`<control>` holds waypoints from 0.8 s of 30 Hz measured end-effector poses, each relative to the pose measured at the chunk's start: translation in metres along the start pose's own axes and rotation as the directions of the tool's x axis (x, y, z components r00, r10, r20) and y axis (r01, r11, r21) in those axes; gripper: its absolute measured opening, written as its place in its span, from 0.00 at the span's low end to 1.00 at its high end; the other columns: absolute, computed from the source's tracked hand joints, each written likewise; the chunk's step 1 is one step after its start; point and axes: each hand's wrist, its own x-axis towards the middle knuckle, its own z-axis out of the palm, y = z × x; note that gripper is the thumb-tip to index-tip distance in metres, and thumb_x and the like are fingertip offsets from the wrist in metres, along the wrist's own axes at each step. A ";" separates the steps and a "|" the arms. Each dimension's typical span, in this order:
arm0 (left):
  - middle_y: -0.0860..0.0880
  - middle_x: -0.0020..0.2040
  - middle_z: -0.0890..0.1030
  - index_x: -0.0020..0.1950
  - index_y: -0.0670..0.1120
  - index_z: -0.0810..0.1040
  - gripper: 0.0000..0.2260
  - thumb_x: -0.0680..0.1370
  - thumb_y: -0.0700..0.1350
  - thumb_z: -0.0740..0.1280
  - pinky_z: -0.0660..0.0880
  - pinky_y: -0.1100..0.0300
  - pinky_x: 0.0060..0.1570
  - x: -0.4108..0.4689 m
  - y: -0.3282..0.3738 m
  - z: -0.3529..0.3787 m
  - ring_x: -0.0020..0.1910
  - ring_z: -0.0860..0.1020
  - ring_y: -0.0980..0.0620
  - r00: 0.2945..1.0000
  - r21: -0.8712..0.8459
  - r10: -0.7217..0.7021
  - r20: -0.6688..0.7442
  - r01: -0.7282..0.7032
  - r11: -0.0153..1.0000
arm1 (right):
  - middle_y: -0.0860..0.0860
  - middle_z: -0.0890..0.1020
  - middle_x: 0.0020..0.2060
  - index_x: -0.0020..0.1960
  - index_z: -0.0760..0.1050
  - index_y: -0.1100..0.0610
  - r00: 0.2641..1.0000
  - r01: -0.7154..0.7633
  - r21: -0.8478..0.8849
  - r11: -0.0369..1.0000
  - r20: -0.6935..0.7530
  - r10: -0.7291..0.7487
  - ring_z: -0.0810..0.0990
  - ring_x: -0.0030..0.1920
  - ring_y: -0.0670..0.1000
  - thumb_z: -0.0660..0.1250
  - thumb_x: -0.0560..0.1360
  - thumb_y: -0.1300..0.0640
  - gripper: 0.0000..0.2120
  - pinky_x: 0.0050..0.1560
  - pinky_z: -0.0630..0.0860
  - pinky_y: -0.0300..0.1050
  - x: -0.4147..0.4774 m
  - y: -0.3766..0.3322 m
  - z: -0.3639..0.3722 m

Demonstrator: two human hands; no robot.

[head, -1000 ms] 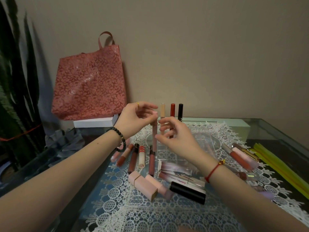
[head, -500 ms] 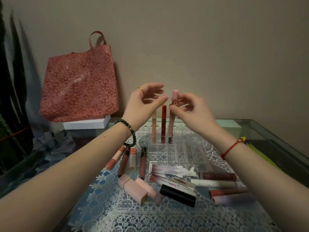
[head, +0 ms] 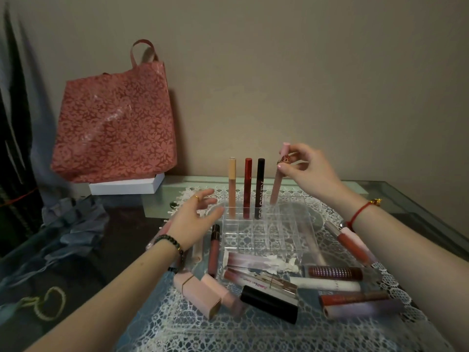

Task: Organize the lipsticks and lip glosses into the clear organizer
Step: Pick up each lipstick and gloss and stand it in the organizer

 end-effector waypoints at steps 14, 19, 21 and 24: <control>0.59 0.50 0.78 0.62 0.51 0.73 0.15 0.75 0.47 0.66 0.71 0.76 0.41 -0.010 -0.014 0.010 0.40 0.76 0.68 0.998 0.042 -0.005 0.056 0.003 0.999 | 0.44 0.77 0.41 0.53 0.73 0.50 0.996 -0.008 -0.036 0.999 0.094 0.012 0.78 0.42 0.48 0.68 0.72 0.58 0.12 0.47 0.75 0.40 -0.006 0.022 0.014; 0.60 0.50 0.78 0.63 0.50 0.73 0.16 0.75 0.48 0.65 0.71 0.72 0.49 -0.013 -0.014 0.010 0.50 0.76 0.63 0.999 0.052 -0.014 0.045 0.012 0.999 | 0.43 0.77 0.44 0.57 0.71 0.48 0.995 -0.013 -0.049 0.999 0.102 0.018 0.77 0.45 0.44 0.68 0.72 0.56 0.14 0.41 0.71 0.33 -0.006 0.022 0.016; 0.60 0.51 0.78 0.63 0.50 0.73 0.16 0.75 0.49 0.65 0.73 0.67 0.51 -0.013 -0.013 0.010 0.51 0.78 0.58 0.999 0.056 -0.017 0.048 0.014 0.998 | 0.42 0.77 0.43 0.55 0.71 0.47 0.994 -0.023 -0.037 0.999 0.105 0.026 0.78 0.43 0.45 0.68 0.72 0.56 0.13 0.40 0.71 0.34 -0.005 0.022 0.016; 0.58 0.51 0.79 0.62 0.51 0.73 0.16 0.75 0.48 0.65 0.72 0.73 0.41 -0.014 -0.011 0.010 0.44 0.78 0.66 0.999 0.047 -0.013 0.046 0.011 0.999 | 0.42 0.76 0.42 0.54 0.70 0.48 0.993 -0.029 -0.034 0.999 0.114 0.032 0.78 0.42 0.46 0.68 0.73 0.57 0.12 0.41 0.72 0.35 -0.005 0.022 0.016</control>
